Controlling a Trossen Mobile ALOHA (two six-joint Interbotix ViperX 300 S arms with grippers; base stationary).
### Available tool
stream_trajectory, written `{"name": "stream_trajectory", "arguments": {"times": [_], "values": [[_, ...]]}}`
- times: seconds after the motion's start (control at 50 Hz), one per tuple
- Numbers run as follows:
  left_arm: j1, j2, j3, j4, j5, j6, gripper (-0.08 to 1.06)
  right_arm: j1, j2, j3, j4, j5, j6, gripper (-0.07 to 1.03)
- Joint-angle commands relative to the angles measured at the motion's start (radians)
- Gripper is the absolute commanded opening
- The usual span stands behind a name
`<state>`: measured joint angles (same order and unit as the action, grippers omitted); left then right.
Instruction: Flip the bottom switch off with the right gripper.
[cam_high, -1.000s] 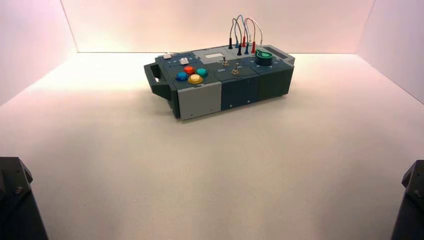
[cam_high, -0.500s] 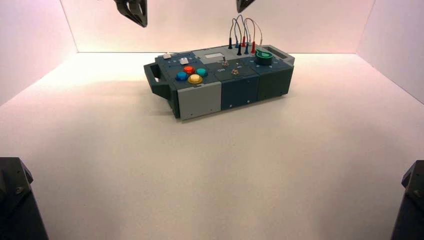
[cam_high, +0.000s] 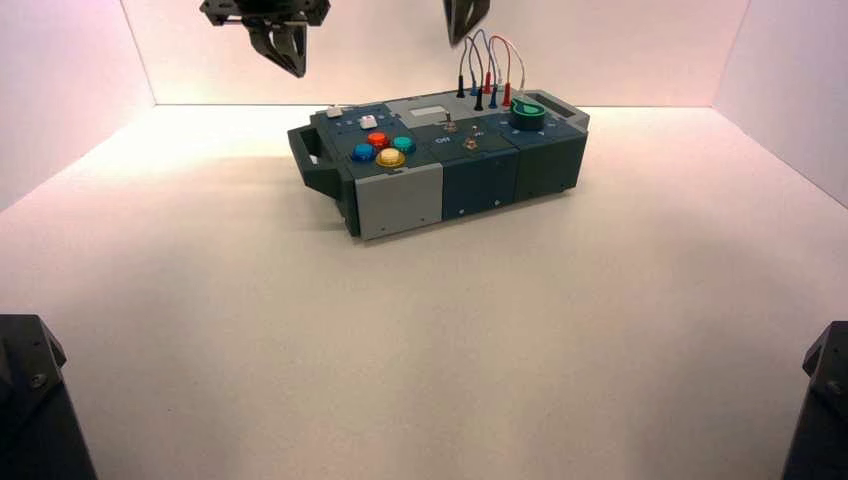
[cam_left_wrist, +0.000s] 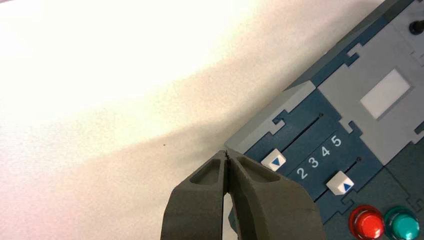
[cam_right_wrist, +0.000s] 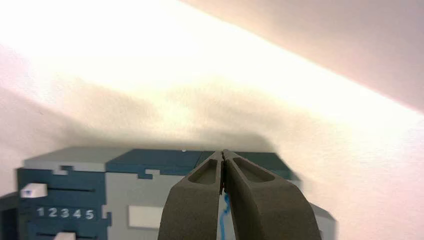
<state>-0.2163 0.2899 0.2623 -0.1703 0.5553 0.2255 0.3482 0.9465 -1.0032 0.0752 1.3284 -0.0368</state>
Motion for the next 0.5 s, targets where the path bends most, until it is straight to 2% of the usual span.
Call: {"name": "stream_trajectory", "arguments": {"times": [0.02,0.12,0.5], "values": [[-0.005,-0.009,-0.006,-0.002,-0.031,0.009,-0.03,0.005,-0.015,-0.011,0.000,0.014,-0.014,-0.02],[-0.008,-0.005,-0.005,-0.002,-0.048,0.009,-0.03,-0.003,-0.014,-0.002,-0.015,0.014,-0.032,-0.02],[-0.025,0.038,-0.023,-0.002,-0.092,0.009,-0.03,-0.017,0.043,-0.055,-0.017,0.006,-0.040,-0.02]]}}
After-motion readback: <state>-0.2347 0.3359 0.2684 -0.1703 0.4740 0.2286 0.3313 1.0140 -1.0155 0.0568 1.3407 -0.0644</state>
